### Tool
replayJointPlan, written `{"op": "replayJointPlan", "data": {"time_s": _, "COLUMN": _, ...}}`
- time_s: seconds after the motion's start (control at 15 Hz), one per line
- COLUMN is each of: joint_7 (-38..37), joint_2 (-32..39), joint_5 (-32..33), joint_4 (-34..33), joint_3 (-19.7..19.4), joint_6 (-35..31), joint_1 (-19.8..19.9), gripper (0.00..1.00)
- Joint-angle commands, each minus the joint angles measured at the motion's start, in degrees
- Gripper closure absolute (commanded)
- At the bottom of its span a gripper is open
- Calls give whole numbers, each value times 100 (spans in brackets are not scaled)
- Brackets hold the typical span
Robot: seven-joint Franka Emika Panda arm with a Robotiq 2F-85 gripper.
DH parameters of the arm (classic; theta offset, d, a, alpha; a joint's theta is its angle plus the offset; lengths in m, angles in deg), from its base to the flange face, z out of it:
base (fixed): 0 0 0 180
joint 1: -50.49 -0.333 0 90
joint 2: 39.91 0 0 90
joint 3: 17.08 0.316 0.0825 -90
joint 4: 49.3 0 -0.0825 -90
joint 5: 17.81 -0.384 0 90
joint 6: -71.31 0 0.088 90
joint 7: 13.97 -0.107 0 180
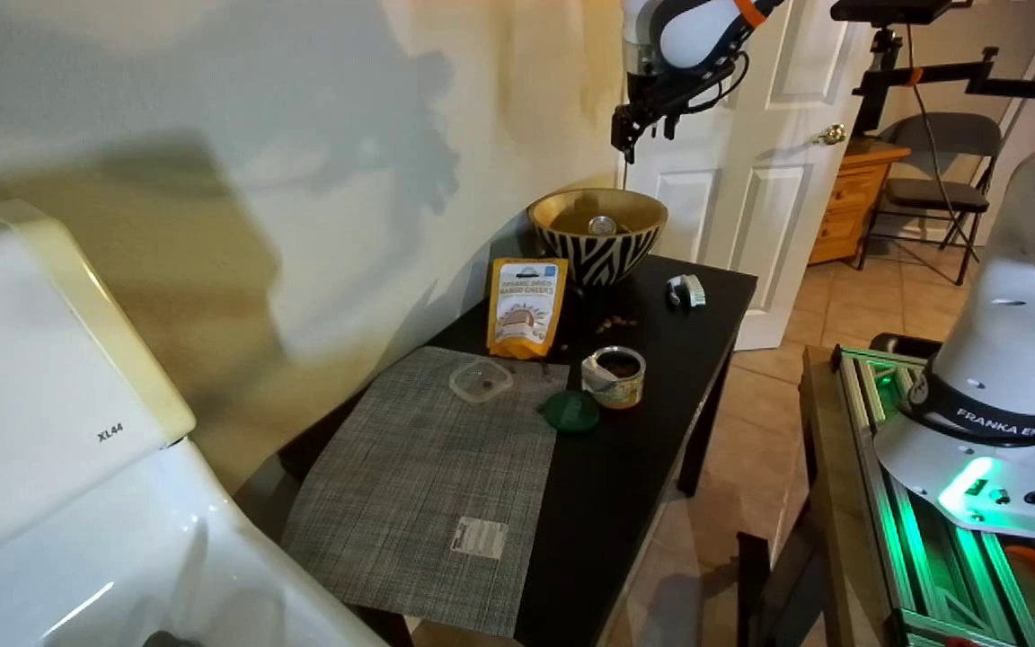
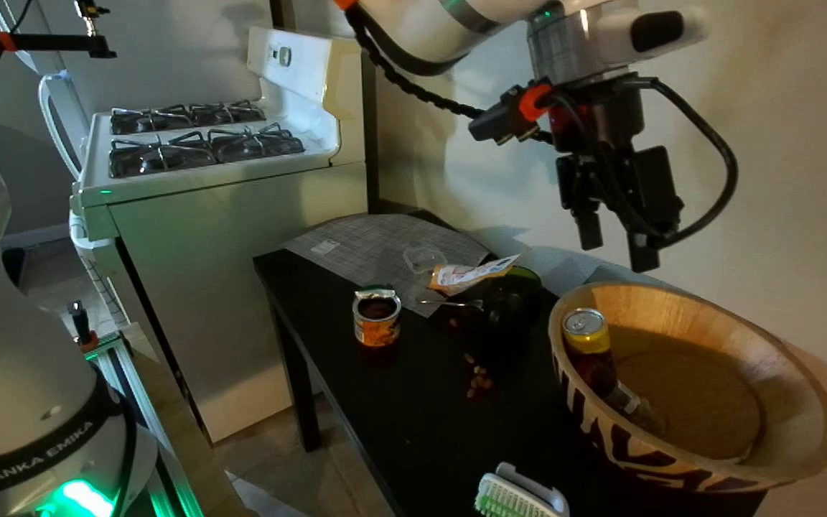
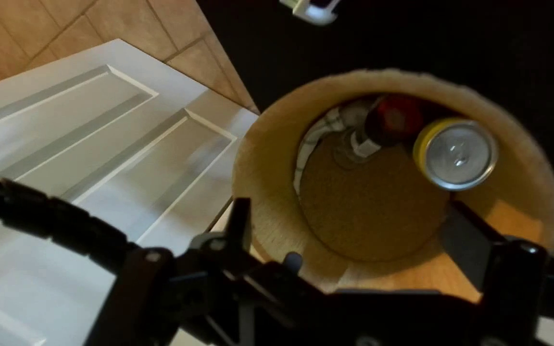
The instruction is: Put the bottle in the brown bowl
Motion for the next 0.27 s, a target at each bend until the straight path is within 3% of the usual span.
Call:
{"op": "replayJointPlan", "data": {"time_s": 0.0, "joint_7": 757, "joint_2": -1344, "joint_5": -97, "joint_4": 1256, "joint_3": 597, "joint_6": 467, "joint_1": 129, "gripper": 0}}
{"op": "replayJointPlan", "data": {"time_s": 0.07, "joint_7": 913, "joint_2": -1584, "joint_5": -193, "joint_4": 1549, "joint_3": 761, "joint_6": 561, "joint_1": 103, "gripper": 0}}
{"op": "replayJointPlan", "data": {"time_s": 0.13, "joint_7": 625, "joint_2": -876, "joint_5": -139, "joint_4": 819, "joint_3": 741, "joint_6": 430, "joint_1": 296, "gripper": 0}}
{"op": "replayJointPlan", "data": {"time_s": 0.2, "joint_7": 716, "joint_2": -1118, "joint_5": -168, "joint_4": 1082, "joint_3": 874, "joint_6": 493, "joint_1": 286, "gripper": 0}}
